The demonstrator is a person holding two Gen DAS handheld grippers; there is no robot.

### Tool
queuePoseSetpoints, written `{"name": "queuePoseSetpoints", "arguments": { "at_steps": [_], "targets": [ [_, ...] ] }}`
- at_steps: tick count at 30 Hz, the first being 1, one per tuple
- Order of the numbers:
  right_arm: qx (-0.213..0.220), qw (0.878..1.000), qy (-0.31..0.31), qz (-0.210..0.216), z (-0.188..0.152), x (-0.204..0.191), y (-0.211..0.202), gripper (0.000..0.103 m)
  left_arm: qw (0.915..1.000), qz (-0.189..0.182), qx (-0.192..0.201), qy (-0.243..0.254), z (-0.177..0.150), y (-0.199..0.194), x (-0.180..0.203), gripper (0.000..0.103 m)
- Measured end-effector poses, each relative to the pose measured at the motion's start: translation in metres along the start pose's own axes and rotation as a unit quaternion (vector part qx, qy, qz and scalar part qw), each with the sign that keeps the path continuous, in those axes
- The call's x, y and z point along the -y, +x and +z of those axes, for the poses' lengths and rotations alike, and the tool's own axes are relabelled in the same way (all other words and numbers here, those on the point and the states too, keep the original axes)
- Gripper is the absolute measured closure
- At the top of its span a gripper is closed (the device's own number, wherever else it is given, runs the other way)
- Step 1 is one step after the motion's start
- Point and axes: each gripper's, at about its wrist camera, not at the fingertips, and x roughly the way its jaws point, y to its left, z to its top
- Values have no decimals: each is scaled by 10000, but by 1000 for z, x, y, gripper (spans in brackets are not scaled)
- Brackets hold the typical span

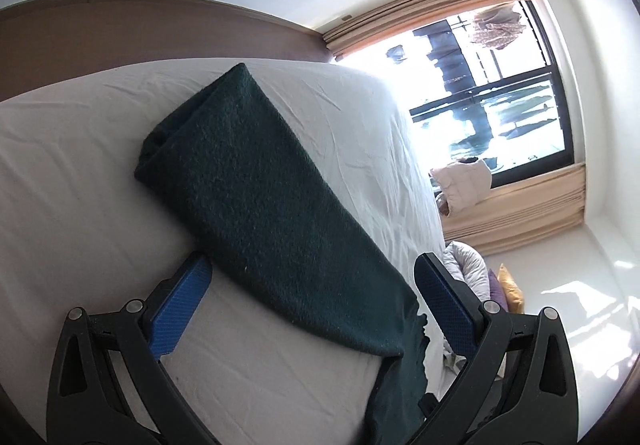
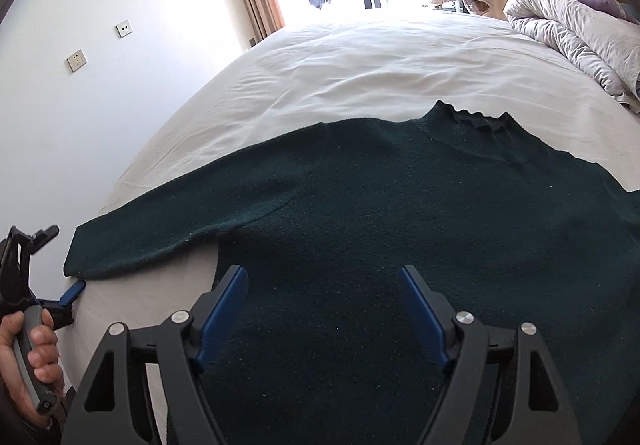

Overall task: Fold small clothes
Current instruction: 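Grasp the sweater sleeve cuff with the left tool and lift it, then lay the sleeve across the body with the left tool while the right tool grasps the side edge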

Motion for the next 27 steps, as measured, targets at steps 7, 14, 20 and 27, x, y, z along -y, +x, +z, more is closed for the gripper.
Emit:
{"name": "queuePoseSetpoints", "arguments": {
  "at_steps": [7,14,20,27],
  "targets": [
    [-44,9999,109,106,10,7,8,36,9993,-195,-58,-320,29,24,5,1],
    [-88,9997,213,129,13,11,14,36,9968,-359,-249,-663,63,47,-1,80],
    [-171,9989,403,157,8,25,19,36,9999,-132,63,-30,49,30,16,95],
    [-156,9966,758,281,0,55,14,36,9828,-102,127,1839,2,39,142,95]
  ]
}}
